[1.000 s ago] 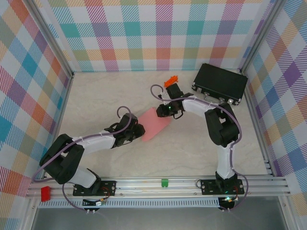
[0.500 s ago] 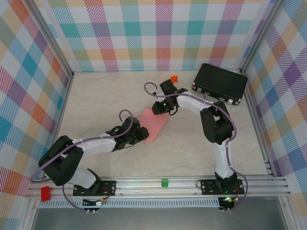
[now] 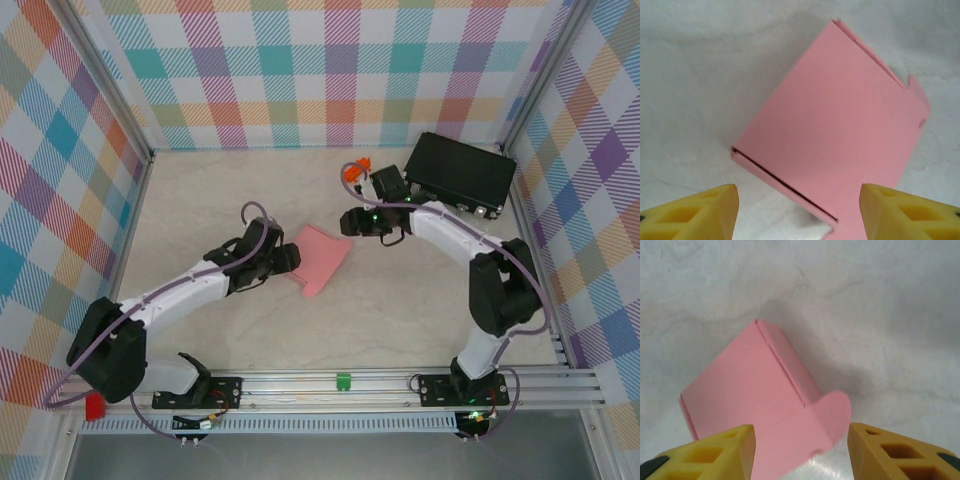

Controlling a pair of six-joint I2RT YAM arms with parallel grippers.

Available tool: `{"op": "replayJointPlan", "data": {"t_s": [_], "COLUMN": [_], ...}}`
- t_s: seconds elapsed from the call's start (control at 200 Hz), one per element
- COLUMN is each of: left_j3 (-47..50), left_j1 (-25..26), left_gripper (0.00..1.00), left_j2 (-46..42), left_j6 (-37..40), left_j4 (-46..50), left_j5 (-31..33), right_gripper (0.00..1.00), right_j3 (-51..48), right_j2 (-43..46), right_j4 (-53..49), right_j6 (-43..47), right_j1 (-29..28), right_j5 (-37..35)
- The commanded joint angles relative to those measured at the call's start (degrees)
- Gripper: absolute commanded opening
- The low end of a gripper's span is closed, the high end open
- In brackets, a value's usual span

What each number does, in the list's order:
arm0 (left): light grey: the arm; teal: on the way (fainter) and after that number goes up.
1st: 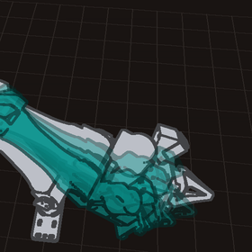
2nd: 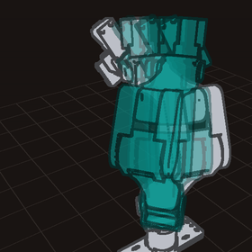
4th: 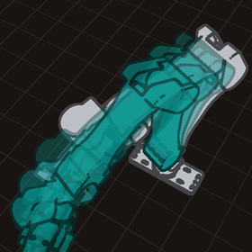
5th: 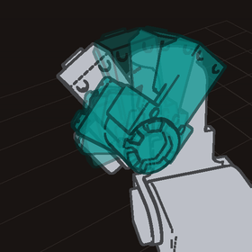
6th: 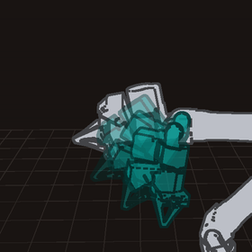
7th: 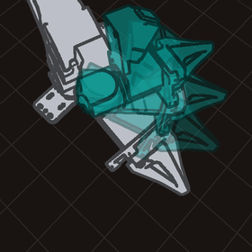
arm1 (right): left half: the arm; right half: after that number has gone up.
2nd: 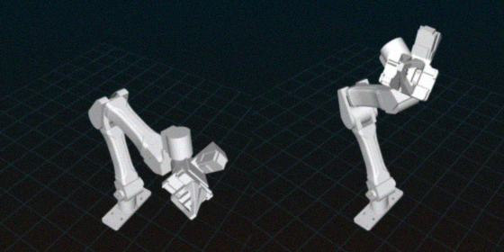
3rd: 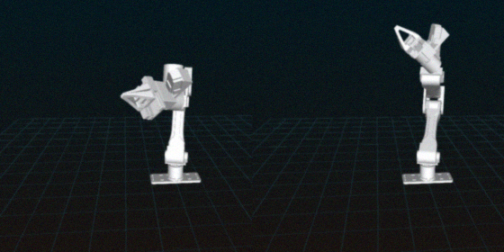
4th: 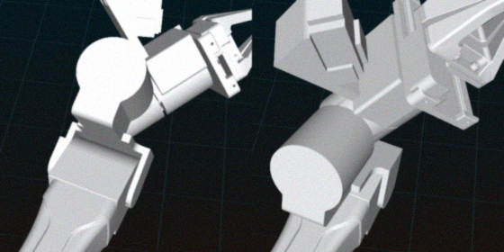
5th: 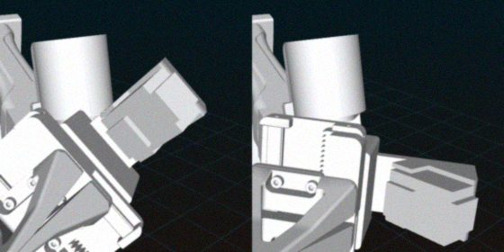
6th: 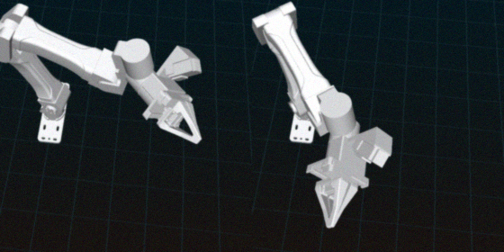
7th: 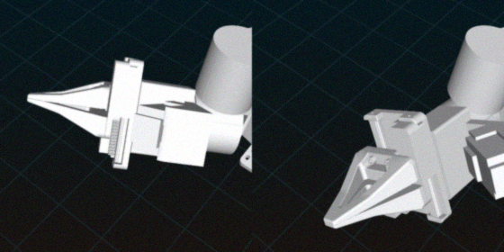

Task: Fold the paper box

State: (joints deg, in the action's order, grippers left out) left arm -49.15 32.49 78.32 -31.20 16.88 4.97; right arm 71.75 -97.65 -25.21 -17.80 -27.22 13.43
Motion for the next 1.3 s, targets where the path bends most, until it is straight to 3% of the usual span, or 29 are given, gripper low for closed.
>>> {"op": "replayJointPlan", "data": {"t_s": [0.0, 0.15, 0.285, 0.495, 0.725, 1.075, 1.3], "left_j3": [-3.49, -7.65, -11.32, -11.56, -6.71, 4.90, 7.20], "left_j1": [-3.46, -6.67, -8.04, -8.21, -7.63, -4.90, -4.55], "left_gripper": [0.66, 0.69, 0.65, 0.59, 0.50, 0.50, 0.52], "left_j2": [4.08, 11.89, 18.27, 20.89, 18.02, 9.74, 6.52], "left_j6": [8.22, 14.01, 15.54, 14.24, 7.90, -4.32, -7.54], "left_j4": [0.69, -2.59, -2.28, -4.53, -5.02, -11.55, -13.67], "left_j5": [-4.72, -12.97, -16.09, -18.64, -19.85, -21.59, -20.00], "right_gripper": [0.56, 0.61, 0.61, 0.61, 0.60, 0.59, 0.59], "right_j3": [-7.50, -16.58, -20.33, -20.79, -17.85, -12.01, -10.67], "right_j2": [4.05, 7.18, 6.06, 1.45, -3.07, -9.56, -10.83], "right_j4": [5.04, 15.36, 22.03, 28.90, 27.74, 26.73, 25.65], "right_j6": [-7.05, -13.21, -17.28, -19.81, -19.73, -17.71, -16.86], "right_j1": [-0.28, -0.28, -0.47, -1.61, -1.82, -1.78, -1.63], "right_j5": [3.54, 9.83, 13.06, 16.13, 13.65, 16.13, 17.79]}}
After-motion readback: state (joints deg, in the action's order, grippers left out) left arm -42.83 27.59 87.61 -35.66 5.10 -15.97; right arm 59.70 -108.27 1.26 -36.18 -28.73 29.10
